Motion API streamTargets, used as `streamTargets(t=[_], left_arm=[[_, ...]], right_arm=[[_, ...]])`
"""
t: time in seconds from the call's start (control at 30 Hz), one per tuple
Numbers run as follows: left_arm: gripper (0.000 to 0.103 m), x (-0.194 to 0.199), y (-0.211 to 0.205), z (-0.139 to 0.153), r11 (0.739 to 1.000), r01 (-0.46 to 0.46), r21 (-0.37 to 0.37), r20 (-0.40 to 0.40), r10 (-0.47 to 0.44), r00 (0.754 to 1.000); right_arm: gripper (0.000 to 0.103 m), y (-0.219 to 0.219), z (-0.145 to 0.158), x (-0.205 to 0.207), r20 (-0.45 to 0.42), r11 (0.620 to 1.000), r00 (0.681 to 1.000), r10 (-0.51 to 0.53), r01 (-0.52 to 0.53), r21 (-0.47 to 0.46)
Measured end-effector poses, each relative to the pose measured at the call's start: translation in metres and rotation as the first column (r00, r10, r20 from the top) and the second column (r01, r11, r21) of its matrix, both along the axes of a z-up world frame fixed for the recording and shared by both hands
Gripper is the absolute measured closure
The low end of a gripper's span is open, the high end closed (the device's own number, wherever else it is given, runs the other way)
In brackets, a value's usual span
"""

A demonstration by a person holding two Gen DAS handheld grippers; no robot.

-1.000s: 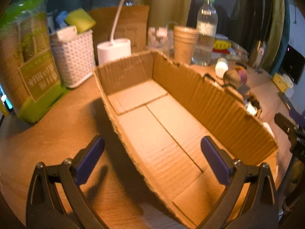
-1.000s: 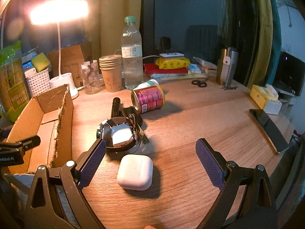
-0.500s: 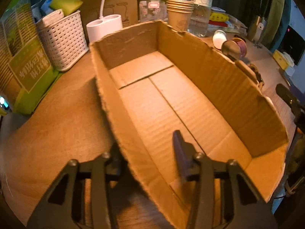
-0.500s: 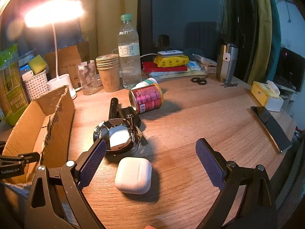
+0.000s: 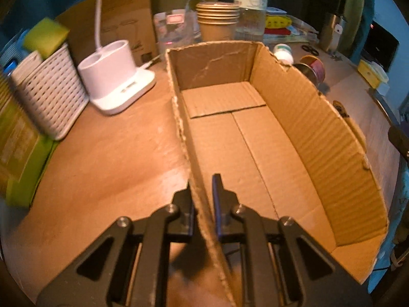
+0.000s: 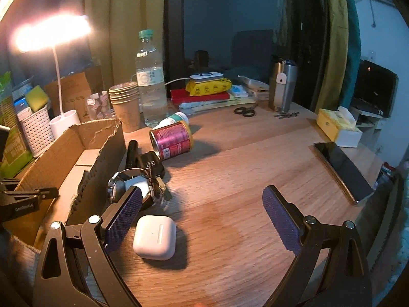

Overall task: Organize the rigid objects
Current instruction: 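Move the right gripper to the white earbuds case and close on it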

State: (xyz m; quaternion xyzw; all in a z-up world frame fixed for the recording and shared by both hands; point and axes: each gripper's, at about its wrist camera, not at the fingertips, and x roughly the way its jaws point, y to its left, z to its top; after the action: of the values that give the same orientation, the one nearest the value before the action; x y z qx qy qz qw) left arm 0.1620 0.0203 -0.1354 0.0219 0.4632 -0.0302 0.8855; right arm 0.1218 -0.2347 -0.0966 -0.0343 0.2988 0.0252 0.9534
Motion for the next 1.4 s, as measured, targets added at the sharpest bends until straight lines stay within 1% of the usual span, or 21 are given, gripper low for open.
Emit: streamTargets(t=[0.1,0.23,0.37,0.63,0.8,0.97,1.07,1.2,1.33,1.4], left_arm=[[0.091,0.005,0.001,-0.004,1.0,0.025,-0.004,0.008,-0.025,1.0],[0.091,0.005,0.005,-0.005,0.999,0.041,-0.029,0.03,-0.04,0.999],[0.09,0.003,0.01,-0.005,0.997,0.047,-0.062,0.041,-0.045,0.998],[0.089,0.0,0.016,-0.004,0.996,0.043,-0.082,0.047,-0.039,0.998],[0.089,-0.003,0.016,-0.002,0.995,0.05,-0.085,0.049,-0.046,0.998],[0.089,-0.007,0.02,-0.001,0.995,0.039,-0.096,0.054,-0.034,0.998],[0.089,-0.008,0.02,-0.001,0.995,0.043,-0.088,0.061,-0.038,0.997],[0.089,-0.01,0.021,-0.002,0.995,0.041,-0.092,0.066,-0.035,0.997],[0.089,-0.012,0.019,-0.001,0.996,0.037,-0.077,0.085,-0.03,0.996],[0.089,-0.012,0.017,0.0,0.997,0.036,-0.072,0.091,-0.029,0.995]], right_arm=[[0.006,0.001,-0.006,0.003,-0.027,1.0,1.0,0.008,-0.007,0.013],[0.006,0.008,-0.013,0.008,-0.054,1.0,0.998,0.024,-0.023,0.017],[0.006,0.019,-0.022,0.017,-0.089,0.999,0.995,0.051,-0.05,0.013],[0.006,0.033,-0.036,0.026,-0.126,0.997,0.989,0.073,-0.071,0.024],[0.006,0.042,-0.041,0.026,-0.137,0.996,0.987,0.08,-0.083,-0.015],[0.007,0.045,-0.044,0.027,-0.156,0.996,0.986,0.064,-0.074,-0.055],[0.007,0.047,-0.046,0.026,-0.161,0.995,0.985,0.063,-0.074,-0.068],[0.02,0.048,-0.05,0.027,-0.183,0.994,0.981,0.056,-0.072,-0.085],[0.026,0.051,-0.052,0.026,-0.191,0.991,0.98,0.062,-0.084,-0.107],[0.041,0.052,-0.055,0.027,-0.196,0.99,0.978,0.069,-0.092,-0.111]])
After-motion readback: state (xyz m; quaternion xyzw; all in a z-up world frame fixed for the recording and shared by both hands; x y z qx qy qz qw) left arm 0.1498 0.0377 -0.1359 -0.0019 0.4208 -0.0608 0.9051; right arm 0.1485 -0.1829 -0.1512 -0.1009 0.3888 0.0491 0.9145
